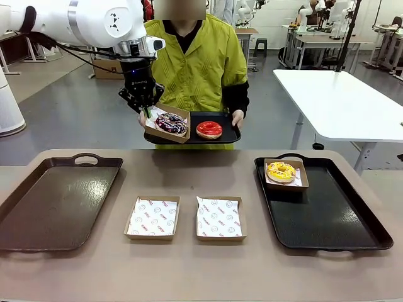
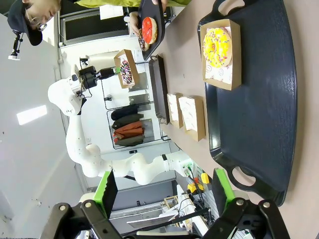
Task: Individually package the donuts and arrange them on the tray.
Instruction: Place the picked Paper togo box on the Handle tray while simultaneously picking up another Paper togo box from the table with the other hand.
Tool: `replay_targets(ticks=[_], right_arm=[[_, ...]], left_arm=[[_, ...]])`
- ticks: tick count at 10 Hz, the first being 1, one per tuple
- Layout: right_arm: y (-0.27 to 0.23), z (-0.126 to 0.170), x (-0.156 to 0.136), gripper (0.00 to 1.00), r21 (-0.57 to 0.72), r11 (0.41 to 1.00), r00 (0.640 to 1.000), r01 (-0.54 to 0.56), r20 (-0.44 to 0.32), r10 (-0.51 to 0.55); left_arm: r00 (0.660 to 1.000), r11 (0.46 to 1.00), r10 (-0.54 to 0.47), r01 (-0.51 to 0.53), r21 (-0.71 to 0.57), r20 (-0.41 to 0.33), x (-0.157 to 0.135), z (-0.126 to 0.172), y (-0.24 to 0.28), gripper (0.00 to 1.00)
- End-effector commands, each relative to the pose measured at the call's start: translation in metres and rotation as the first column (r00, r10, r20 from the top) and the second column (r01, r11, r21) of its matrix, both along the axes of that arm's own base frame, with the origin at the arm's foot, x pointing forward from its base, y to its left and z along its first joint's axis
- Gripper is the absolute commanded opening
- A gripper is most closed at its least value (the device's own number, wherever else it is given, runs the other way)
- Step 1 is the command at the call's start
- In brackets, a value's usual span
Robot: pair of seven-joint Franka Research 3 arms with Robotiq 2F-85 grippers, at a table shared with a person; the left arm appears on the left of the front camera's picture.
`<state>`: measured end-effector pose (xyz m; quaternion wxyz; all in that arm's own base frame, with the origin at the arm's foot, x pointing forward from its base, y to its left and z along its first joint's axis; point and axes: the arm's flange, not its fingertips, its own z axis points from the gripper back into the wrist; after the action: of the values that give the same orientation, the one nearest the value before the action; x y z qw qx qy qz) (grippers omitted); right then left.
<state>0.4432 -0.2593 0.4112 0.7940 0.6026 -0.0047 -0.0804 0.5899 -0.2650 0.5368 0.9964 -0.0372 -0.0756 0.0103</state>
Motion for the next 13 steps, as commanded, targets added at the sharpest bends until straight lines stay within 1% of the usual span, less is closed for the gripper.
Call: replay_targets(ticks=[1,2,3,5,6,7,8,10,11,12,13], right_arm=[[0.006,0.005,0.006,1.0,-0.022,1.0,1.0,0.005,-0.016,-0.005],[0.02,0.016,0.009,1.0,-0.084,0.996,1.0,0.0,-0.023,-0.002],[0.037,0.031,0.012,1.0,-0.16,0.987,0.999,-0.012,-0.033,0.007],[0.084,0.065,0.023,1.0,-0.324,0.946,0.999,-0.024,-0.047,0.01],[0.111,0.08,0.027,1.0,-0.372,0.928,0.999,-0.035,-0.052,0.017],[0.141,0.088,0.027,1.0,-0.427,0.903,0.998,-0.055,-0.051,0.037],[0.171,0.087,0.03,1.0,-0.476,0.875,0.995,-0.092,-0.067,0.068],[0.228,0.07,0.037,1.0,-0.561,0.812,0.987,-0.16,-0.115,0.115],[0.25,0.061,0.043,1.0,-0.582,0.795,0.984,-0.172,-0.132,0.117],[0.269,0.051,0.048,1.0,-0.604,0.776,0.983,-0.181,-0.141,0.12],[0.283,0.036,0.047,1.0,-0.618,0.759,0.978,-0.204,-0.164,0.13]], left_arm=[[0.999,1.0,-0.015,0.015,-0.01,-0.032,-0.001,0.002,0.006,0.01],[0.998,0.998,-0.061,0.061,-0.018,-0.035,-0.014,0.011,0.021,0.01],[0.991,0.993,-0.118,0.116,-0.03,-0.058,-0.03,0.02,0.048,0.01],[0.991,0.991,-0.119,0.115,-0.064,-0.055,-0.065,0.03,0.105,0.01],[0.991,0.991,-0.118,0.114,-0.073,-0.057,-0.075,0.03,0.127,0.01],[0.988,0.986,-0.148,0.145,-0.084,-0.033,-0.086,0.025,0.145,0.01],[0.991,0.988,-0.13,0.127,-0.092,-0.027,-0.087,0.019,0.165,0.01],[0.99,0.987,-0.138,0.137,-0.082,0.002,-0.091,-0.003,0.194,0.01],[0.99,0.989,-0.137,0.137,-0.055,-0.01,-0.089,-0.014,0.204,0.01],[0.993,0.993,-0.115,0.114,-0.033,-0.028,-0.084,-0.025,0.215,0.01],[0.996,0.996,-0.084,0.082,-0.032,-0.043,-0.088,-0.04,0.223,0.01]])
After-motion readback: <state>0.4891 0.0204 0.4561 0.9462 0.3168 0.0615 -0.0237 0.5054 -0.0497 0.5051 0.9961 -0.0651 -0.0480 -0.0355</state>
